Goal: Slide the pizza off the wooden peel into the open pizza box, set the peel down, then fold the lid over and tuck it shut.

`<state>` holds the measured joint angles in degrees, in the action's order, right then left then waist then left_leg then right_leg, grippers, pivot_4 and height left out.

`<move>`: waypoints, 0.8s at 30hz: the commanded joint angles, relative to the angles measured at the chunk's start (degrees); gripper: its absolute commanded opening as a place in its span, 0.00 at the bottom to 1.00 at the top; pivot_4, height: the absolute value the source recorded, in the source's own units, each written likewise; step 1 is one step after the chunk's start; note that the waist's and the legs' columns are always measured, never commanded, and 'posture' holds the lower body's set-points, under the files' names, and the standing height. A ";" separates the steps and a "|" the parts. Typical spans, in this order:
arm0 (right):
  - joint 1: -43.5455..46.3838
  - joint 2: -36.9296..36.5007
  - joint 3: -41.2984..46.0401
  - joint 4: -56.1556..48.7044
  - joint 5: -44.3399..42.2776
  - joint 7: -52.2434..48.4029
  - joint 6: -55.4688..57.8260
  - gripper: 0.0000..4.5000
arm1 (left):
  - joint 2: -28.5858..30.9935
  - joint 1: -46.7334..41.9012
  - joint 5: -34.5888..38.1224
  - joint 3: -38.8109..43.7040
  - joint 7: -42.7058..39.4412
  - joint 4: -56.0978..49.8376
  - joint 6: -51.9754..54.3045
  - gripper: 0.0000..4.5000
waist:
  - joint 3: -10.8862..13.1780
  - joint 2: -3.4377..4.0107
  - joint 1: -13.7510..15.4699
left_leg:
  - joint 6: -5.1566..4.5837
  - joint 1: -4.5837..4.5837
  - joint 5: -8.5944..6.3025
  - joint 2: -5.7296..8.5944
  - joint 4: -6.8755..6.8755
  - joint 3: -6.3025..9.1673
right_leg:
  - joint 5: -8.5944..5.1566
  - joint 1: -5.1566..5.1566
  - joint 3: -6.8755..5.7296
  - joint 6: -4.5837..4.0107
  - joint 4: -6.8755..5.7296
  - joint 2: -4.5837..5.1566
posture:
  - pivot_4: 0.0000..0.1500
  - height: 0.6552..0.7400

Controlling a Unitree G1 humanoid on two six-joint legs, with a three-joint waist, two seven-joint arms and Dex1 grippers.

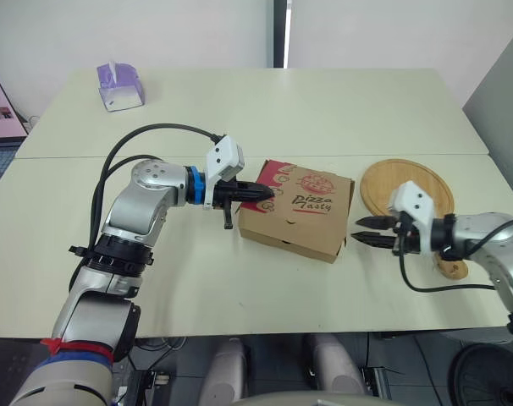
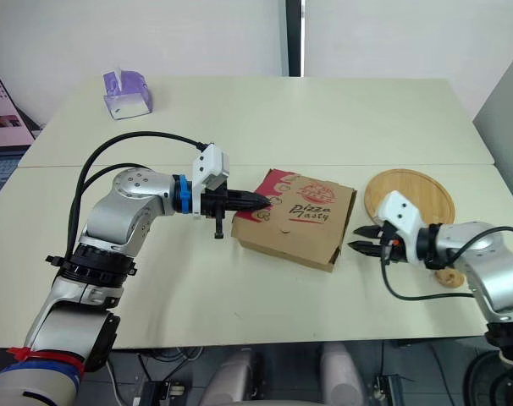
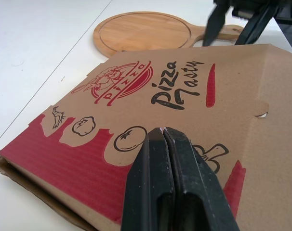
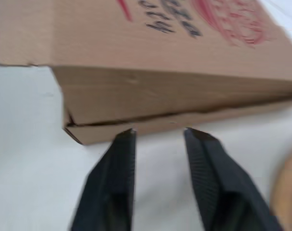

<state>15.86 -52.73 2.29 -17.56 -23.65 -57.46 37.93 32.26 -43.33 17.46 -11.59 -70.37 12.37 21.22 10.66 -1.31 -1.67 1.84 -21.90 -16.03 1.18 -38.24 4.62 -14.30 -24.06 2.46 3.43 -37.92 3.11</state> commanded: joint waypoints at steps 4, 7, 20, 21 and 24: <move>2.58 0.32 7.26 -8.87 -11.44 1.06 8.19 0.93 | 0.02 -0.97 -0.25 1.41 0.02 0.29 -0.83 0.00 | 0.00 0.00 -0.17 | 0.00 0.01 0.00 -0.02 0.00 0.01 | 0.00 0.00 0.00 0.00 -0.02 -0.01 | 1.00 1.00; 3.49 2.71 4.31 -12.67 -11.09 4.63 8.62 1.00 | -0.05 -1.25 -0.40 1.38 -0.11 0.74 -1.11 0.00 | 0.00 0.00 -0.05 | 0.00 0.00 0.00 -0.02 -0.01 0.02 | 0.00 0.00 -0.02 0.00 -0.02 -0.02 | 1.00 1.00; 4.25 5.87 -12.12 -12.38 6.71 10.79 -4.01 1.00 | -0.20 -1.36 -0.72 1.18 -0.52 0.40 -1.00 0.00 | 0.00 0.00 -0.02 | 0.00 -0.02 0.00 0.01 -0.05 0.03 | 0.00 0.00 -0.03 0.00 -0.02 0.00 | 1.00 1.00; 4.62 5.97 -12.72 -11.45 8.53 11.26 -5.53 1.00 | -0.20 -1.37 -0.71 1.15 -0.60 0.33 -1.00 0.00 | 0.00 0.00 -0.02 | 0.00 -0.02 0.00 0.01 -0.05 0.03 | 0.00 0.00 -0.03 0.00 -0.02 0.00 | 1.00 1.00; 5.18 6.68 -13.16 -9.76 11.05 11.75 -7.76 1.00 | -0.27 -1.34 -0.70 1.06 -0.71 0.13 -1.00 0.00 | 0.00 0.00 -0.02 | 0.00 -0.02 0.00 0.01 -0.05 0.02 | 0.00 0.00 -0.02 0.00 -0.02 0.00 | 1.00 1.00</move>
<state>19.71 -46.21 -11.51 -27.03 -14.14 -46.26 32.18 32.14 -43.49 16.60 -11.54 -70.79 13.95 20.83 10.66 -1.31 -1.70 1.84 -21.92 -16.03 1.19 -38.29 4.64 -14.30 -24.06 2.43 3.43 -37.94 3.11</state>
